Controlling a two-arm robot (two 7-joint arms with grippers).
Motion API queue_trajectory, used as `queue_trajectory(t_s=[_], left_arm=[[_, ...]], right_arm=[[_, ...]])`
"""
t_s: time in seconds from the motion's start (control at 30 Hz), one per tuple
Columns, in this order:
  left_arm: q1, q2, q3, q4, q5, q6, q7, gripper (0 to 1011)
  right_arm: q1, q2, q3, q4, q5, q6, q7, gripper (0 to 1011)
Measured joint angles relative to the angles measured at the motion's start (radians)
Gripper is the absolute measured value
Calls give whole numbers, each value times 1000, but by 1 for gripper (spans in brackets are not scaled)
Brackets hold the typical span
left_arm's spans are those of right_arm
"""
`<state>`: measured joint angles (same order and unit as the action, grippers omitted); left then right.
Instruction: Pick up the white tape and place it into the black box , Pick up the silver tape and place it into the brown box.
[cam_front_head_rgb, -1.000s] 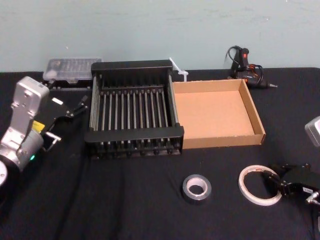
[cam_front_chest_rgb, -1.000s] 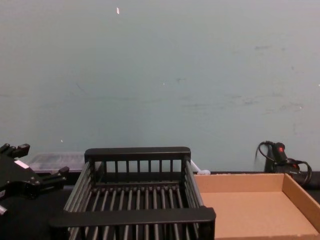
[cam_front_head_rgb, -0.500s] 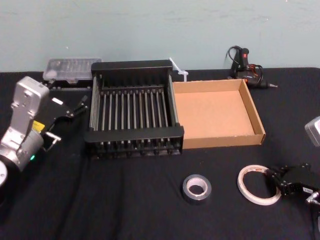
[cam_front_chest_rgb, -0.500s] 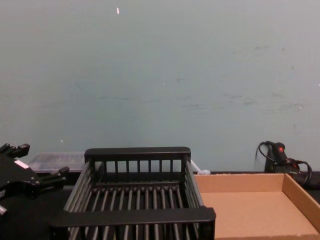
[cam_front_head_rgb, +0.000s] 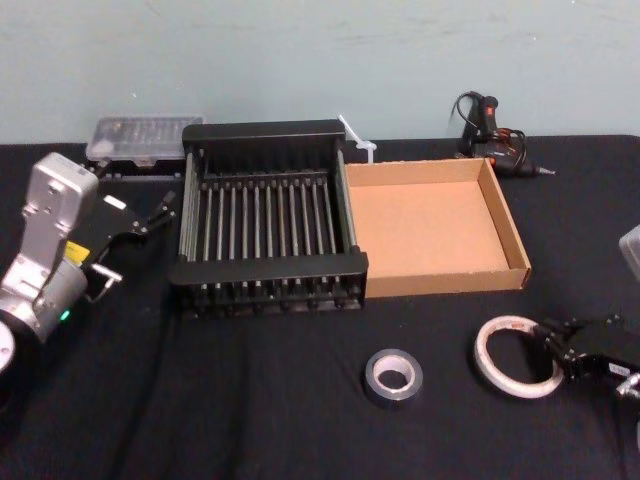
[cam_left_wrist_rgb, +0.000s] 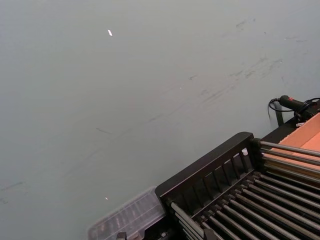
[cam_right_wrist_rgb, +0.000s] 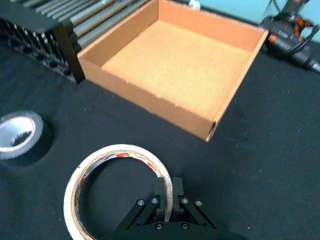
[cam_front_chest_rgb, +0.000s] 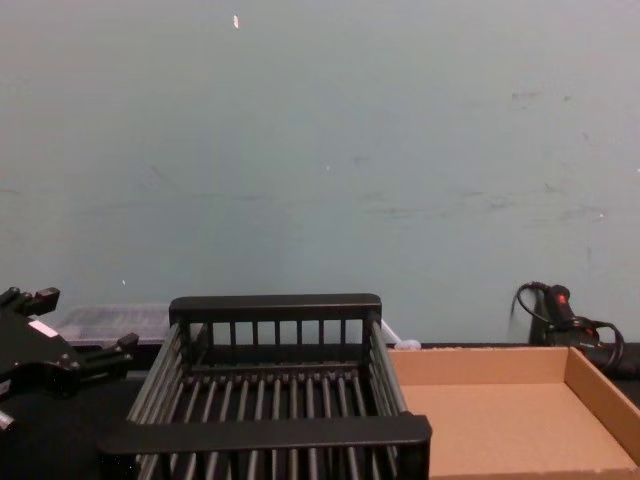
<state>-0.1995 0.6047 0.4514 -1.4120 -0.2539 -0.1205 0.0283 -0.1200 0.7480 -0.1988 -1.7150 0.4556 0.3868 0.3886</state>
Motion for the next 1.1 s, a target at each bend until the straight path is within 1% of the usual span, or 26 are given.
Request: queue_trajectory(t_s=[0.1, 0.23, 0.4, 0.5, 0.73, 0.77, 0.87, 0.97, 1.1], left_arm=[[0, 0, 0, 0, 0, 0, 0, 1001], [0, 0, 0, 0, 0, 0, 0, 1001], [0, 0, 0, 0, 0, 0, 0, 1001], [0, 0, 0, 0, 0, 0, 0, 1001], [0, 0, 0, 0, 0, 0, 0, 1001], [0, 0, 0, 0, 0, 0, 0, 1001], [0, 0, 0, 0, 0, 0, 0, 1001], [0, 0, 0, 0, 0, 0, 0, 1001], [0, 0, 0, 0, 0, 0, 0, 1001]], right_arm=[[1, -2, 9, -8, 7, -3, -1, 93], [18, -11, 18, -14, 17, -10, -8, 94], [49, -24, 16, -8, 17, -17, -15, 94], [77, -34, 7, 3, 15, -23, -16, 93], [152, -57, -31, 34, -12, -41, -8, 93], [171, -64, -42, 43, -21, -46, -3, 93], [203, -74, -62, 58, -36, -52, 4, 94], [257, -94, -96, 87, -64, -66, 19, 93], [311, -117, -128, 116, -89, -77, 36, 93]])
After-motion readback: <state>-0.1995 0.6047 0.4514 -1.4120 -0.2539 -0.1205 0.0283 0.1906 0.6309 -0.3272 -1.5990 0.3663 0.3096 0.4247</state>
